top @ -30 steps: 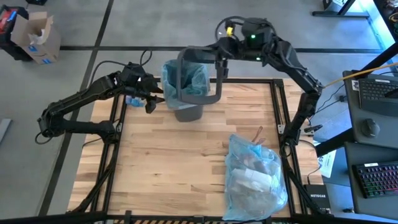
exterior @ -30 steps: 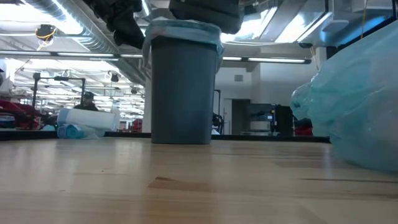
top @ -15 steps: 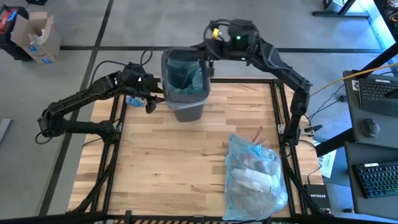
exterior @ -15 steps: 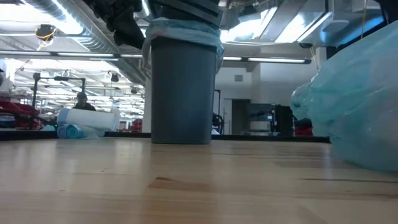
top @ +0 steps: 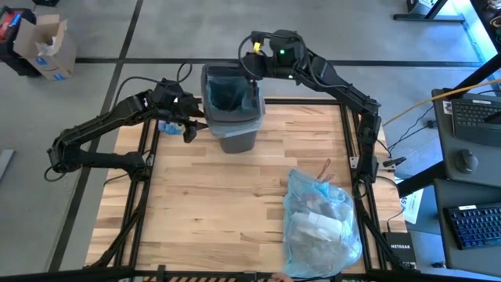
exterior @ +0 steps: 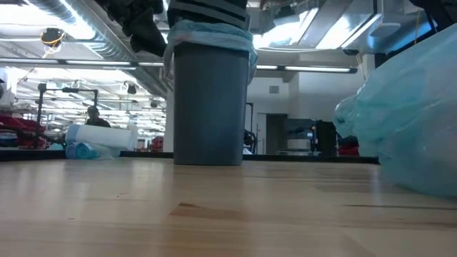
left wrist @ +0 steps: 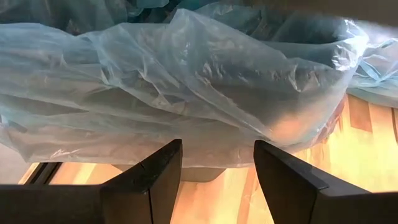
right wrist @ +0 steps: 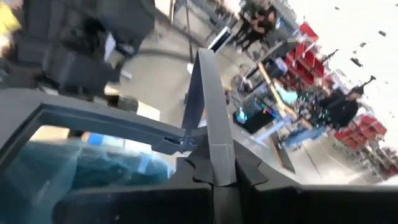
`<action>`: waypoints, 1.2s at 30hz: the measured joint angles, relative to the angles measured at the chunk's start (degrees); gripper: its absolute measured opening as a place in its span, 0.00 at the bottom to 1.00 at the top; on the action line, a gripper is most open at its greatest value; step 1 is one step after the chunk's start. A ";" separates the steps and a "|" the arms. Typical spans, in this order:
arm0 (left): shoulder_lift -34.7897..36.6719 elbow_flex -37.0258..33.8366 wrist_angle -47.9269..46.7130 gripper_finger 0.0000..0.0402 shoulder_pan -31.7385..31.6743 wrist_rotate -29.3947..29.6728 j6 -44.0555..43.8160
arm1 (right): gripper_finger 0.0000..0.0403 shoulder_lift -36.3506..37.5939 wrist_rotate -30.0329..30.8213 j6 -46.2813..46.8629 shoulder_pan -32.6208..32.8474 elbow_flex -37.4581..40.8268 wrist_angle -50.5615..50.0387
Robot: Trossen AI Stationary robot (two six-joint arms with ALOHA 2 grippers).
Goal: Pick and place trash into bin
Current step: Put the trash cover into the trash bin
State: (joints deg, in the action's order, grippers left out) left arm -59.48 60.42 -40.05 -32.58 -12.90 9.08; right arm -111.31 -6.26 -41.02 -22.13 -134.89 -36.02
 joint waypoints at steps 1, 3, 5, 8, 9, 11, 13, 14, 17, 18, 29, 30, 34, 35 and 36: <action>0.02 0.00 0.00 0.48 0.00 0.02 -0.06 | 0.04 -0.19 0.45 -0.02 0.00 0.03 -0.26; 0.26 0.00 -0.11 0.48 0.00 0.04 -0.06 | 0.04 -0.65 0.62 -0.28 0.02 0.09 -1.06; 0.88 0.08 -0.29 0.48 -0.02 0.20 -0.13 | 0.05 -0.69 -0.52 -1.25 0.04 0.09 -1.47; 2.27 1.43 -1.40 0.48 -0.02 0.80 -0.30 | 0.11 -0.69 -3.23 -1.49 0.04 0.07 -1.41; 2.99 1.83 -2.03 0.48 -0.02 1.01 -0.35 | 0.14 -0.69 -4.33 -1.50 0.10 0.07 -1.41; 4.21 2.51 -2.68 0.48 -0.12 1.49 -0.62 | 0.21 -0.69 -5.72 -1.50 0.35 0.07 -1.46; 5.38 3.05 -2.70 0.48 -0.15 1.76 -0.94 | 0.28 -0.69 -5.83 -1.60 0.44 0.07 -1.28; 5.95 3.20 -2.53 0.48 -0.14 1.80 -1.21 | 0.31 -0.69 -5.63 -1.67 0.46 0.07 -1.20; 7.34 3.43 -0.11 0.48 -0.13 1.81 -2.79 | 0.38 -0.61 -1.80 -1.70 0.45 0.07 -1.76; 7.64 3.43 0.74 0.48 -0.13 1.81 -3.17 | 0.40 -0.35 -0.16 -1.68 0.44 0.07 -2.37; 4.24 3.43 5.45 0.48 -0.02 1.78 -5.65 | 0.42 7.14 5.59 4.65 -0.37 0.02 -13.81; 3.66 3.43 6.79 0.48 -0.02 1.78 -5.79 | 0.42 7.65 5.66 5.47 -0.44 0.02 -15.34; 1.58 3.43 10.70 0.48 -0.02 1.77 -5.97 | 0.42 8.64 5.79 8.51 -1.25 0.00 -23.31; 1.28 3.43 11.33 0.48 -0.02 1.79 -6.02 | 0.42 8.66 5.79 9.32 -1.27 0.00 -25.18; 1.07 3.43 11.58 0.48 -0.02 1.79 -5.96 | 0.42 8.66 5.81 10.12 -1.27 0.00 -27.22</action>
State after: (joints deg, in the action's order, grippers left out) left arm -58.42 63.86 -28.47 -32.60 -11.12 3.12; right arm -102.65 -0.46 -30.90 -23.40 -134.89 -63.24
